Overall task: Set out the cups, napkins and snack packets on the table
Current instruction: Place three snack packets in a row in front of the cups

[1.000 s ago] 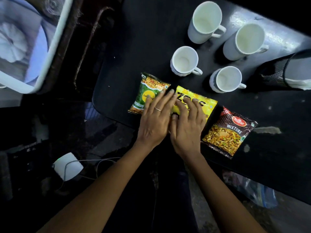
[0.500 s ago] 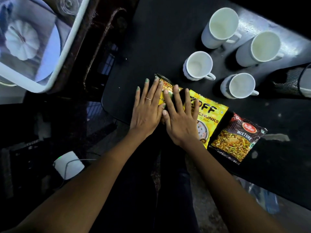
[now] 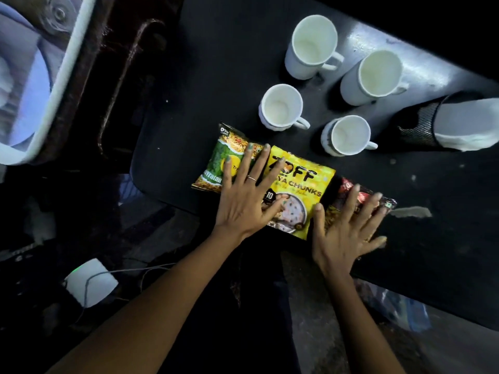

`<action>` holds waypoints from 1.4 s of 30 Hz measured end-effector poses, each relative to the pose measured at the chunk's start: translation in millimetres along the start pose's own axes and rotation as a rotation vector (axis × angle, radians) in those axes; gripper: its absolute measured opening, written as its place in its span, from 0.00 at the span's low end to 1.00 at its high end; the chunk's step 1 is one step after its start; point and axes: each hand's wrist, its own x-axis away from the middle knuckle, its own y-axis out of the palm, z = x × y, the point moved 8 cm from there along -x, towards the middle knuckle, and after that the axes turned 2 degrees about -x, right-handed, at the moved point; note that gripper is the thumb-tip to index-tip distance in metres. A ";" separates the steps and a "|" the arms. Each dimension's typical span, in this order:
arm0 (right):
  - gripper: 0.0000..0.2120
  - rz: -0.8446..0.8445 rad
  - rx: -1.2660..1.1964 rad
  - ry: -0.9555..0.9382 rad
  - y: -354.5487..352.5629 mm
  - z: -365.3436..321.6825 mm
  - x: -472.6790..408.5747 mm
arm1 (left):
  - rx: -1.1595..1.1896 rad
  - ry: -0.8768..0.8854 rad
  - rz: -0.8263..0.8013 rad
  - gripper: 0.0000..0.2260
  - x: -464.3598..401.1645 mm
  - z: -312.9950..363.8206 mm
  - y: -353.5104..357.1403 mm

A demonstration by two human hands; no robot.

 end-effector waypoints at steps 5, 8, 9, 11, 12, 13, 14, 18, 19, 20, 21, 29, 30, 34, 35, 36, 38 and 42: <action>0.37 0.013 0.020 0.017 1.7 -6.0 -1.7 | 0.030 -0.022 0.018 0.31 -2.8 0.9 -8.1; 0.37 0.105 -0.080 0.041 -18.3 -5.7 -3.9 | 0.140 -0.045 0.154 0.26 -12.0 1.9 -35.3; 0.37 0.142 -0.149 0.024 -27.9 -8.8 -6.9 | 0.177 -0.050 0.221 0.24 -18.7 1.3 -48.5; 0.34 0.232 -0.277 -0.058 -53.5 -20.6 -16.6 | 0.219 -0.066 0.359 0.20 -37.9 -0.8 -76.9; 0.31 0.283 -0.312 -0.113 -68.3 -29.0 -23.4 | 0.220 -0.078 0.423 0.20 -50.7 -2.6 -91.0; 0.28 0.328 -0.322 -0.166 -82.6 -38.3 -31.2 | 0.217 -0.091 0.476 0.20 -65.0 -5.3 -104.1; 0.26 0.368 -0.315 -0.212 -96.5 -47.7 -40.9 | 0.208 -0.102 0.515 0.21 -81.8 -7.9 -116.2; 0.23 0.374 -0.221 -0.377 -133.3 -90.0 -90.3 | 0.089 -0.107 0.419 0.30 -157.7 -19.0 -140.3; 0.25 0.329 -0.171 -0.426 -135.5 -101.0 -103.3 | 0.066 -0.093 0.342 0.33 -174.7 -20.0 -138.6; 0.27 0.274 -0.119 -0.473 -134.6 -110.9 -115.2 | 0.052 -0.078 0.267 0.36 -188.9 -20.3 -135.5; 0.29 0.218 -0.070 -0.507 -132.0 -118.5 -126.0 | 0.043 -0.062 0.202 0.39 -200.0 -19.4 -131.4; 0.38 -0.013 0.019 -0.512 -106.9 -135.5 -174.0 | 0.197 0.035 0.018 0.37 -221.4 -11.2 -110.9; 0.38 -0.003 0.006 -0.507 -107.7 -136.3 -175.6 | 0.227 0.044 0.012 0.37 -221.8 -11.0 -111.5; 0.39 0.018 -0.021 -0.478 -109.7 -137.6 -179.3 | 0.272 0.086 -0.036 0.37 -225.2 -9.3 -112.9; 0.39 0.021 -0.029 -0.467 -109.9 -137.7 -180.6 | 0.273 0.087 -0.048 0.37 -226.1 -9.4 -112.6; 0.39 0.025 -0.037 -0.459 -110.4 -138.4 -181.7 | 0.274 0.086 -0.055 0.37 -226.6 -9.3 -112.4; 0.39 0.036 -0.053 -0.447 -111.8 -140.2 -183.6 | 0.283 0.081 -0.058 0.37 -226.8 -8.5 -112.5; 0.39 0.047 -0.058 -0.436 -112.1 -142.0 -186.2 | 0.291 0.055 -0.046 0.37 -226.3 -6.2 -113.1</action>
